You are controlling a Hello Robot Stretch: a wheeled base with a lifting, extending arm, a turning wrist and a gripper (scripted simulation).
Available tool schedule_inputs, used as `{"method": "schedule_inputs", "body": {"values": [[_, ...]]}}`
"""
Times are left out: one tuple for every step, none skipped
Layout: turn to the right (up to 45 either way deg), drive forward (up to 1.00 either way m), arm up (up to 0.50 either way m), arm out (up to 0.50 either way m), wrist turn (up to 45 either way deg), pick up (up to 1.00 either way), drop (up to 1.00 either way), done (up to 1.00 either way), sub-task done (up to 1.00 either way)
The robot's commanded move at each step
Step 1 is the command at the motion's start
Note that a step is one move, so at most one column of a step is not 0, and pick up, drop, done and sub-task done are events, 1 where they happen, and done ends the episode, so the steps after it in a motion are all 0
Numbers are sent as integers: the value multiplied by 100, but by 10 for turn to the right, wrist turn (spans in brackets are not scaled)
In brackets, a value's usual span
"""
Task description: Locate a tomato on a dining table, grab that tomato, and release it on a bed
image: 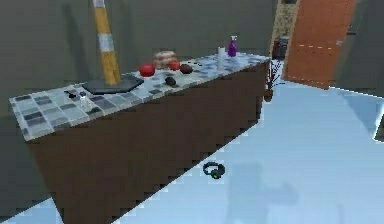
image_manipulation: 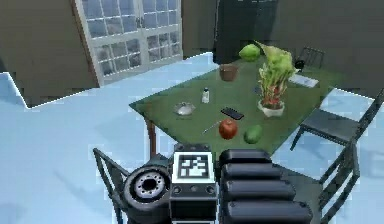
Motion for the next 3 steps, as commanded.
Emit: {"method": "schedule_inputs", "body": {"values": [[0,35,0,0,0,0,0,0,0],[420,0,0,0,0,0,0,0,0],[0,35,0,0,0,0,0,0,0]]}}
